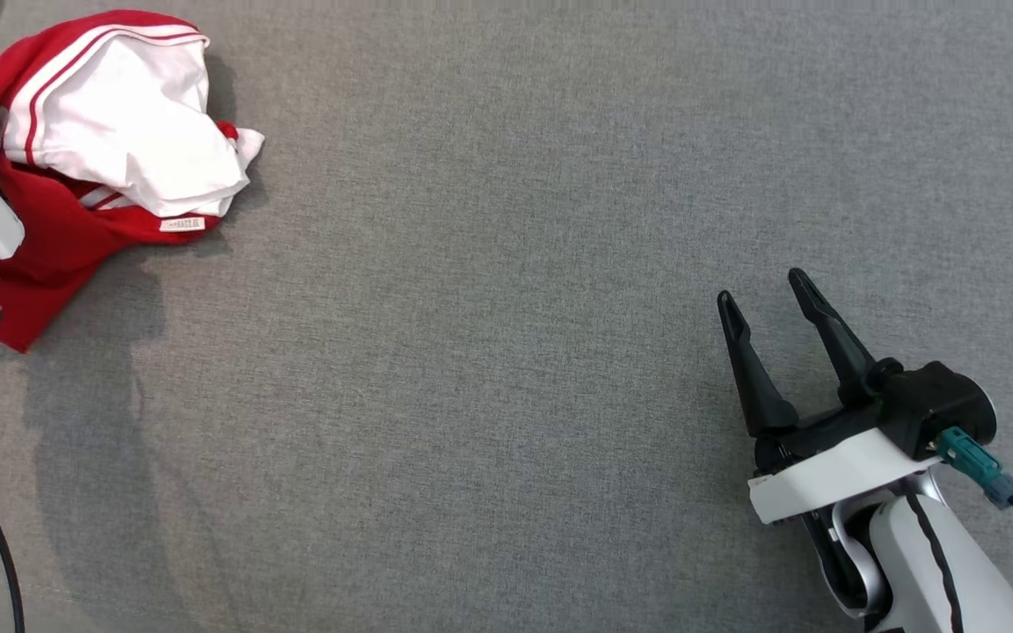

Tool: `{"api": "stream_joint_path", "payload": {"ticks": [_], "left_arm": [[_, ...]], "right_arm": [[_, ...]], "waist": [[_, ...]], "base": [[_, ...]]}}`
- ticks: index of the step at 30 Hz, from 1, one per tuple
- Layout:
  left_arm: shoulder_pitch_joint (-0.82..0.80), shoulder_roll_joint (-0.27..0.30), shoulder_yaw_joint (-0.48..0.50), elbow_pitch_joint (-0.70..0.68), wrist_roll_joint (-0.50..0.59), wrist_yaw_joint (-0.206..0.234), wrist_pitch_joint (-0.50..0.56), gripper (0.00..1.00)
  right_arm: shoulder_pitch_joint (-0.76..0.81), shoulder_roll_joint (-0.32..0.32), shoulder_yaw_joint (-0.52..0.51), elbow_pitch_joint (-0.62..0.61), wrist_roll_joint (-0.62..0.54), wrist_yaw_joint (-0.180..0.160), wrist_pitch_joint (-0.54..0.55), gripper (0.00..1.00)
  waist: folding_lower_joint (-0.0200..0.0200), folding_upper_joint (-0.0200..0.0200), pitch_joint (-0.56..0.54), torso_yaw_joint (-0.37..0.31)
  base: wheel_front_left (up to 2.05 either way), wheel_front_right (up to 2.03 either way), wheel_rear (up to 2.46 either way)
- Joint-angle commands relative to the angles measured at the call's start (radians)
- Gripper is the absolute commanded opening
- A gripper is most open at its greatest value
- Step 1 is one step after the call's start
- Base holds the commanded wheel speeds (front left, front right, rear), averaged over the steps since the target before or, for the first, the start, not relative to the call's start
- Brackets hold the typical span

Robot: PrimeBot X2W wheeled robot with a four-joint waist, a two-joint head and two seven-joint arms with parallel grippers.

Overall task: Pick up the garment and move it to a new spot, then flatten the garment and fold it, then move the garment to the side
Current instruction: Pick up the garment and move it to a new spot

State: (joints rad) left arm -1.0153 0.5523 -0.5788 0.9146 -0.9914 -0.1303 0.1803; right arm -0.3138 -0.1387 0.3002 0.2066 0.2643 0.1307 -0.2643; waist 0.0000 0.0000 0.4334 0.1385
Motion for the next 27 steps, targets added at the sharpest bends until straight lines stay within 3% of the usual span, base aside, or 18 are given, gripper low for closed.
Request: {"api": "stream_joint_path", "payload": {"ticks": [1, 17, 27], "left_arm": [[0.014, 0.004, 0.001, -0.015, -0.018, 0.000, -0.033, 0.00], [0.075, -0.001, 0.011, -0.178, -0.105, 0.000, -0.355, 0.00], [0.117, -0.026, 0.060, -0.278, -0.111, 0.000, -0.437, 0.00]], "right_arm": [[0.019, 0.001, -0.004, 0.004, 0.007, 0.000, 0.000, 1.00], [0.113, 0.027, -0.042, 0.020, 0.021, 0.000, 0.000, 1.00], [0.159, 0.033, -0.065, 0.012, 0.020, 0.000, 0.000, 1.00]], "waist": [[0.0000, 0.0000, -0.037, 0.004], [0.0000, 0.0000, -0.250, 0.008], [0.0000, 0.0000, -0.328, -0.019]], "base": [[0.00, 0.00, 0.00], [0.00, 0.00, 0.00], [0.00, 0.00, 0.00]]}}
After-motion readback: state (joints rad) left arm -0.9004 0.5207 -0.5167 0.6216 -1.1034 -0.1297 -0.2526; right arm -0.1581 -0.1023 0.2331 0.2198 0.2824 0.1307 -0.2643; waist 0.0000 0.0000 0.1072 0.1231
